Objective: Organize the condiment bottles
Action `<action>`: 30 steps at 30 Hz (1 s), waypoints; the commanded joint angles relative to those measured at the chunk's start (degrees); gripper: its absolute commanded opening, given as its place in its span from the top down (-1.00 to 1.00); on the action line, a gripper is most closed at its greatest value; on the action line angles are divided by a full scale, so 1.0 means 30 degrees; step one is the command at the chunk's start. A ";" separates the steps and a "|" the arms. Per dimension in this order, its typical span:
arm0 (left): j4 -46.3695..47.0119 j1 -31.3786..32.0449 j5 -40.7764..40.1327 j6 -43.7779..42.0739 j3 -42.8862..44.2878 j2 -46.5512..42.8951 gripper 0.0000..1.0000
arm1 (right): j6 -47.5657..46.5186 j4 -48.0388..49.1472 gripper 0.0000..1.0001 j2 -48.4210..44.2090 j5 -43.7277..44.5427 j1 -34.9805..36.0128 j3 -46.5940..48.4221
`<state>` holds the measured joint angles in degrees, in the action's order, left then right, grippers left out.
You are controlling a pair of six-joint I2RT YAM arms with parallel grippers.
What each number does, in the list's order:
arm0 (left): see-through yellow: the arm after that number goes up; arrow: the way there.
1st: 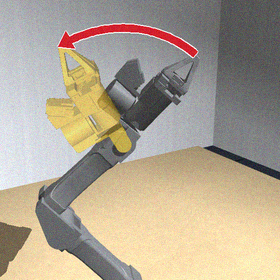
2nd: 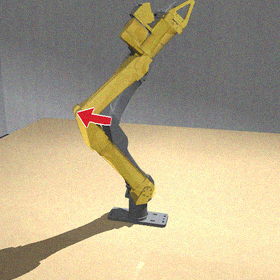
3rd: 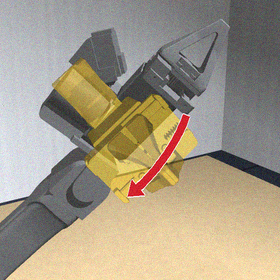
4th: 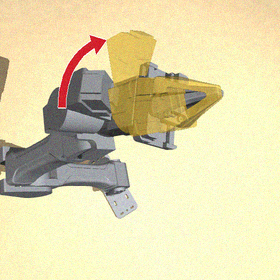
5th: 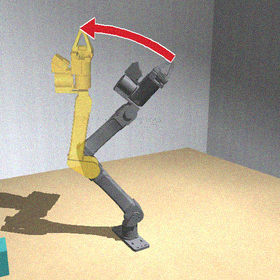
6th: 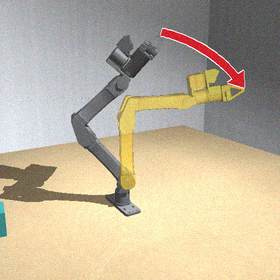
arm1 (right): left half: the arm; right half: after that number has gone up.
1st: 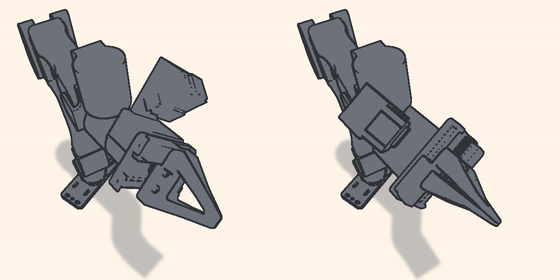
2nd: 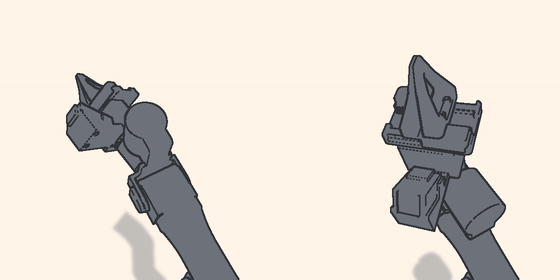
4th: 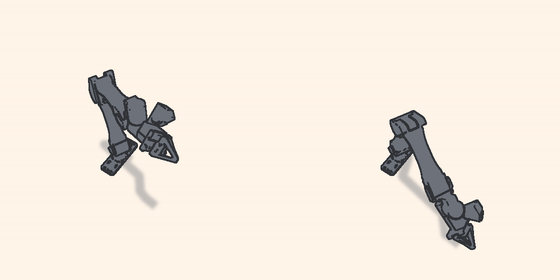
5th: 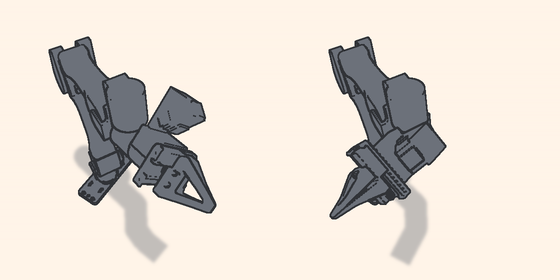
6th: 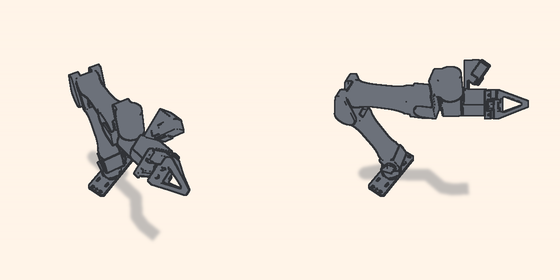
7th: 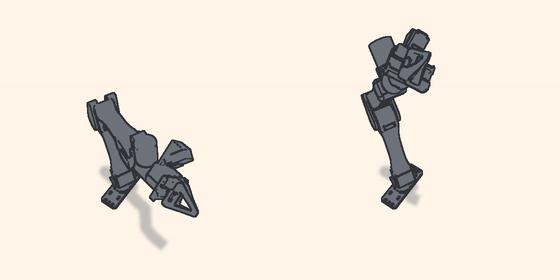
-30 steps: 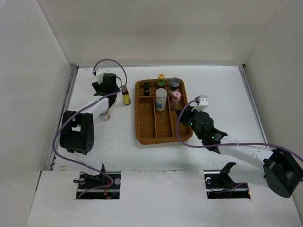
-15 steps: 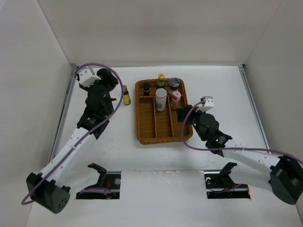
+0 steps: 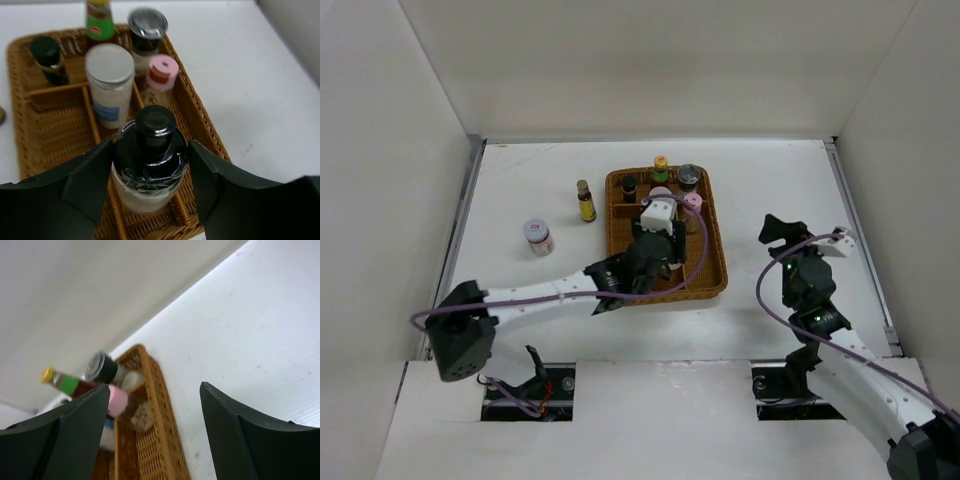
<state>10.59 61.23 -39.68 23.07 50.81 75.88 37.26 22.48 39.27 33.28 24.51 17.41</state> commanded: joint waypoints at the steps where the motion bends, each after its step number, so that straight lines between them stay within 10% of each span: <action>1: 0.4289 -0.0035 0.1622 -0.0190 0.2192 0.1478 0.38 | 0.1438 -0.0636 -0.59 -0.1337 0.0305 -0.1123 -0.0324; 30: 0.6138 0.0960 0.2828 0.1245 0.2782 0.8340 0.17 | 0.2347 -0.0901 -0.64 -0.2805 -0.0311 -0.2502 -0.1116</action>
<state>21.98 63.24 -30.22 24.82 59.75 100.99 43.57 18.39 31.51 32.58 17.63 14.06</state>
